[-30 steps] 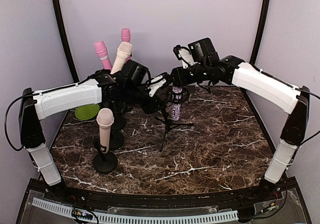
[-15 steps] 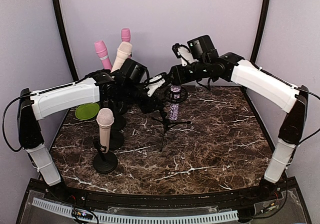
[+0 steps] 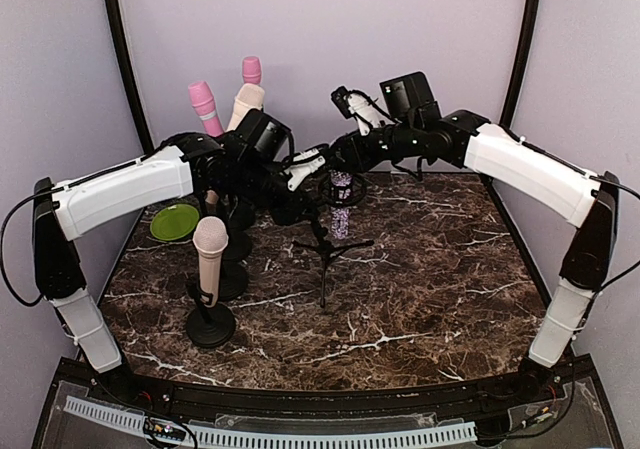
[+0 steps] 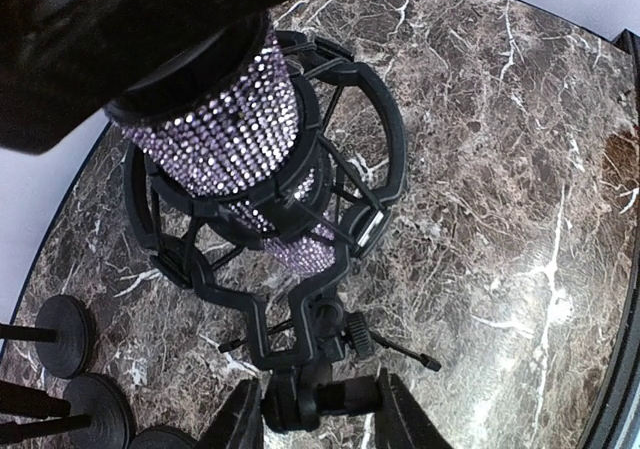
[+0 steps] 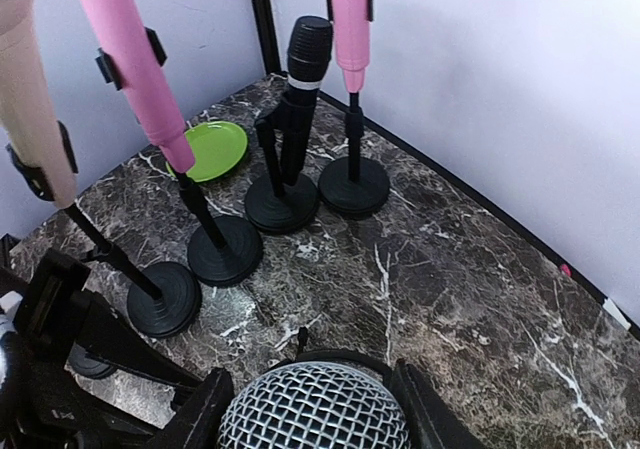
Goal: Remove the microphone from the stand
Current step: Remove the microphone from the microphone stand.
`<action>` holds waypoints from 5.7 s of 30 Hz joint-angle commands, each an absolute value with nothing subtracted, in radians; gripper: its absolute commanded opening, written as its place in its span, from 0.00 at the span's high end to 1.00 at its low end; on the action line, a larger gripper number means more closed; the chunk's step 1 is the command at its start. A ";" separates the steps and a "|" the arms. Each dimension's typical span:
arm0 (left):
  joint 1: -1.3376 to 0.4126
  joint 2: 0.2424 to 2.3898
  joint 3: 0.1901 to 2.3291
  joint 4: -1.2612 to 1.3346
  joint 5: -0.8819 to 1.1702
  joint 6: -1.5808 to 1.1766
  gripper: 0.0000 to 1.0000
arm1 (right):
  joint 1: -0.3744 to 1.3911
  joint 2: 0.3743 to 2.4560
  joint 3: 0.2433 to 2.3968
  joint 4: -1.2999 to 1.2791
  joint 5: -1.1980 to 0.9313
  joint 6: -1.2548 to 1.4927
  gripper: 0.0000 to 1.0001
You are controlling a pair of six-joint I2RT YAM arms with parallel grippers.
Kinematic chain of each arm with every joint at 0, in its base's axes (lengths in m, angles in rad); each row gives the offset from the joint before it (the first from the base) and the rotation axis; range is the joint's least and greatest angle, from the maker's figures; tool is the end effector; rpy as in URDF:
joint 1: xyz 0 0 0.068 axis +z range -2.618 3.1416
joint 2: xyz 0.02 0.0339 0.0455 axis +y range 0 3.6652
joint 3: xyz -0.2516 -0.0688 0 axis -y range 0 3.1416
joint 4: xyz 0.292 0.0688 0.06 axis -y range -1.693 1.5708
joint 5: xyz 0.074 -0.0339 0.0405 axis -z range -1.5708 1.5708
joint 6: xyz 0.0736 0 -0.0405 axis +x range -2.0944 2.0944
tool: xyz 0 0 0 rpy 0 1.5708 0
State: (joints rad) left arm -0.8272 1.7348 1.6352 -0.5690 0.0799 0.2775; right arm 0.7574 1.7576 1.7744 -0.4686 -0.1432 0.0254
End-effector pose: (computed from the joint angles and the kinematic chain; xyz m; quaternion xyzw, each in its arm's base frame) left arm 0.3160 -0.3523 0.3010 0.4866 0.7564 -0.1528 0.4095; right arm 0.3487 0.3441 0.3615 -0.3380 0.7758 0.2580 0.4662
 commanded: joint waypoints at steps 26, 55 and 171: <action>-0.817 1.836 1.687 -0.563 0.100 0.274 0.42 | 0.799 1.731 1.741 -0.303 -0.088 0.306 0.71; -0.783 1.707 1.461 -0.418 0.269 0.174 0.12 | 0.813 1.706 1.557 -0.234 -0.132 0.265 0.70; -0.833 1.769 1.460 -0.544 0.095 0.382 1.00 | 0.836 1.615 1.967 -0.420 -0.154 0.155 0.68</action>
State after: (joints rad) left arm -0.8314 1.7004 1.4693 -0.4198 0.1707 0.3607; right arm 0.8268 1.7180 1.8874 -0.7044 -0.0681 0.0830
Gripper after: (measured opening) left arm 0.375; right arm 0.489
